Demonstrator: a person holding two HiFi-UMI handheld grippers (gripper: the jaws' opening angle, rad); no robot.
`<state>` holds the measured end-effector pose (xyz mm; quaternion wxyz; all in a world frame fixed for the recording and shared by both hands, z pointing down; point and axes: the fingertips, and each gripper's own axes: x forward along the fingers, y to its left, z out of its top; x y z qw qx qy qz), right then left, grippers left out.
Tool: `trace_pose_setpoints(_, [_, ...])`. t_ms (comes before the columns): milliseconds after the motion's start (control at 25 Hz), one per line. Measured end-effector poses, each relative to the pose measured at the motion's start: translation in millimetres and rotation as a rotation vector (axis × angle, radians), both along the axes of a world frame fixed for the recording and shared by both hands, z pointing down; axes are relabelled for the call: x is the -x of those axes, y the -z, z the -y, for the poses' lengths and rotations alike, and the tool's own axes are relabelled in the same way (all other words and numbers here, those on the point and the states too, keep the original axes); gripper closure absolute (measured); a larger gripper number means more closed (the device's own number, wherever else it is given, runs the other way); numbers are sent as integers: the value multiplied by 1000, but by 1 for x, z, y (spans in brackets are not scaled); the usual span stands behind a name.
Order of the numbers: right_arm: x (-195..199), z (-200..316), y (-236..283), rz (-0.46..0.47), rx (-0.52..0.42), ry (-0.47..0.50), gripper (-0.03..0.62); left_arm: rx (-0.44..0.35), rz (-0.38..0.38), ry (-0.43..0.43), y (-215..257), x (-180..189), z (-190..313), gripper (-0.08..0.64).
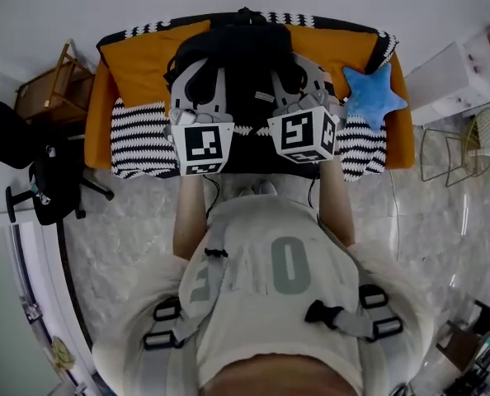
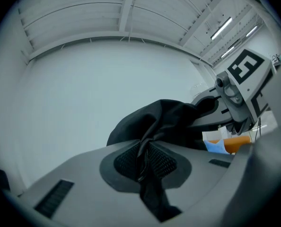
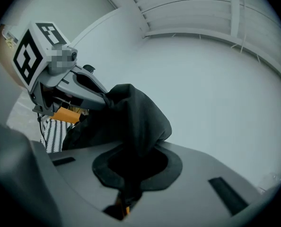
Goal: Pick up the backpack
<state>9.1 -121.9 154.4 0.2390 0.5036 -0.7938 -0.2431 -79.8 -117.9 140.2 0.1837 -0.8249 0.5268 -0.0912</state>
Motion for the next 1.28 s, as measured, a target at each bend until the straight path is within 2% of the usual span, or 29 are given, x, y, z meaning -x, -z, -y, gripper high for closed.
trace_pose_setpoints(360, [-7,-25,-21,44,57,-35,560,43,-19,-1,-19,-6,-23,506])
trace_pose_setpoints(880, [-1,-30,-17,58,51,-35,561,38,-24,-8,-15,0,-27,506])
trace_pose_setpoints(1280, [-10,-32,-22,54,57,-47,561,46,-30,-21,-19,-9,-27,506])
